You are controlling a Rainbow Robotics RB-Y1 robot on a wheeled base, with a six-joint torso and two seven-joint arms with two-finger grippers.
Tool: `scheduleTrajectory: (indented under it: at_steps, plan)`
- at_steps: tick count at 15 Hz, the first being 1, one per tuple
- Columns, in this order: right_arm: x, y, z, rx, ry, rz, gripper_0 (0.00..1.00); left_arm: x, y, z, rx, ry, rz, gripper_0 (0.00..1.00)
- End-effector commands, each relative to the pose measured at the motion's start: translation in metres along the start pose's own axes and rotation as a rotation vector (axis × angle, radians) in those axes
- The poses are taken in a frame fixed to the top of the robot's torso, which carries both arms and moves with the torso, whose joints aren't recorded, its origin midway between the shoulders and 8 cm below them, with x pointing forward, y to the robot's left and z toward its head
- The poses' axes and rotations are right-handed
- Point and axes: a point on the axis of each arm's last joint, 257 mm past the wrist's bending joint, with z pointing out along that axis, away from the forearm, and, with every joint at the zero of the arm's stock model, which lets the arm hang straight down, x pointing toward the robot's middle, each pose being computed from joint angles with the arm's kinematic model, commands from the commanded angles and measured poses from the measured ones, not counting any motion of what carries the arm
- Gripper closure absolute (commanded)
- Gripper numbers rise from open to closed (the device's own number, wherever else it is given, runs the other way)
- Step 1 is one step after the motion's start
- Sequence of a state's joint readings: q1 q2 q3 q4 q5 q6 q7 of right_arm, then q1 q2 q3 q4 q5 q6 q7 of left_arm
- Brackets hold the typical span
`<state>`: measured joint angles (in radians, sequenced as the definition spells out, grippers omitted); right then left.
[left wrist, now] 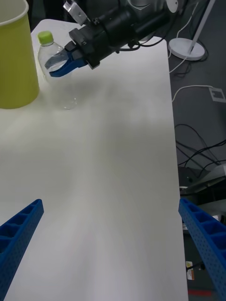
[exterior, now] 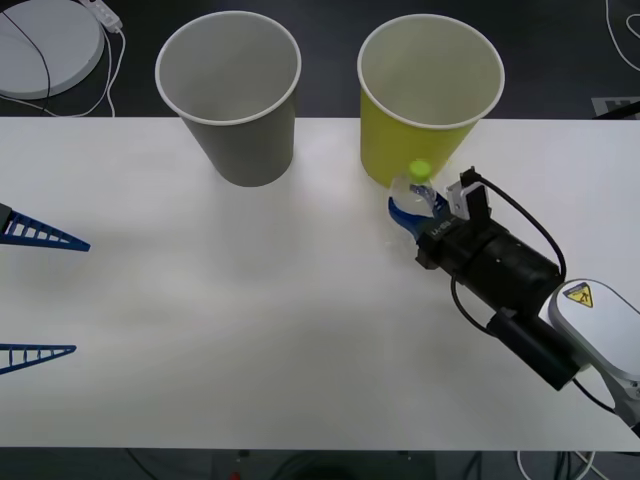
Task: Put the can into the green bin and the plastic bottle into the gray bin
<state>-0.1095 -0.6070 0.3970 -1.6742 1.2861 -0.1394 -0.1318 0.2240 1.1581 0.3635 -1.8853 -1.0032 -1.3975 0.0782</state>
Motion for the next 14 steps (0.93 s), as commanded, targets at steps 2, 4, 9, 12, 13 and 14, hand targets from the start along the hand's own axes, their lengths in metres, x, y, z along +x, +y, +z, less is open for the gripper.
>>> scheduleTrajectory:
  at_steps: [2, 4, 9, 12, 13, 14]
  plan:
    - [-0.003, 0.002, -0.015, -0.004, -0.004, -0.002, 1.00, 0.000, 0.000, 0.000, 0.000, 0.000, 0.000, 0.00]
    - [-0.009, 0.004, -0.022, -0.010, -0.012, -0.003, 1.00, 0.000, 0.000, 0.000, 0.000, 0.000, 0.000, 0.00]
    - [-0.022, 0.009, -0.037, -0.019, -0.035, -0.001, 1.00, 0.000, 0.000, 0.000, 0.000, 0.000, 0.000, 0.00]
    - [-0.033, 0.016, -0.049, -0.031, -0.050, 0.004, 1.00, 0.000, 0.000, 0.000, 0.000, 0.000, 0.000, 0.00]
    - [-0.036, 0.017, -0.053, -0.034, -0.055, 0.004, 1.00, 0.000, 0.000, 0.000, 0.000, 0.000, 0.000, 0.00]
    - [-0.042, 0.018, -0.057, -0.038, -0.062, 0.005, 1.00, 0.000, 0.000, 0.000, 0.000, 0.000, 0.000, 0.00]
